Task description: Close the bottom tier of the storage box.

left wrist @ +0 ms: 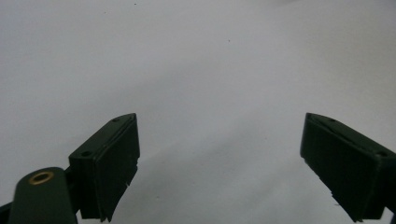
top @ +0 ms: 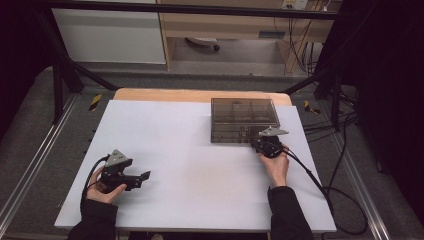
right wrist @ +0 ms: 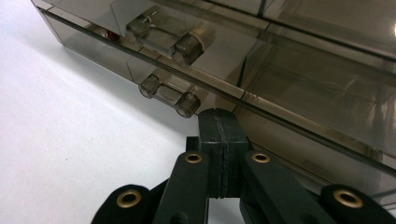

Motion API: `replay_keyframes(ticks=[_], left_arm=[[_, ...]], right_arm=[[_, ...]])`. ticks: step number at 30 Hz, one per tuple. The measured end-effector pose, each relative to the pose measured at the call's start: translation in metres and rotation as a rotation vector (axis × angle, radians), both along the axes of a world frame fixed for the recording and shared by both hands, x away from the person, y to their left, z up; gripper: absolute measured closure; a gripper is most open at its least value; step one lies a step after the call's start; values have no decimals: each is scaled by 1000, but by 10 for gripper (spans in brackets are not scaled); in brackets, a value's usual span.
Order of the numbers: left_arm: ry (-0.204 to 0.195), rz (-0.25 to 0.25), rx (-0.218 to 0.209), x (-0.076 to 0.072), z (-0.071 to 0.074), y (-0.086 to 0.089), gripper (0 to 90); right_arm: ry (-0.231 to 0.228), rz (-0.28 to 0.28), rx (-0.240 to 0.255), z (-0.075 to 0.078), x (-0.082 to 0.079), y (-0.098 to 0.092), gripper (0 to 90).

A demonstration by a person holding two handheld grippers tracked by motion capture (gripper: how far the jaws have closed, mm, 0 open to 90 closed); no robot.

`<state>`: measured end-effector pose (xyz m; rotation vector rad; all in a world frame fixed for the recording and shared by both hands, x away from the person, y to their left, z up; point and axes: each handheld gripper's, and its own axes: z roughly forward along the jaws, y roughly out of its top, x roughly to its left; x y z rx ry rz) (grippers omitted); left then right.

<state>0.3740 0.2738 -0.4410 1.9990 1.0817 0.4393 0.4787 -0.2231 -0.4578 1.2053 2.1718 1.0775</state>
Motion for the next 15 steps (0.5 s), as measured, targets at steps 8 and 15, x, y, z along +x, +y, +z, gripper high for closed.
replay_keyframes(ticks=[8, 15], left_arm=[[0, -1, 0, 0, 0, 0, 117], [3, 0, -7, 0, 0, 0, 117]], right_arm=[[1, -4, 1, -1, 2, 1, 900], [-11, 11, -7, 3, -3, 0, 892]])
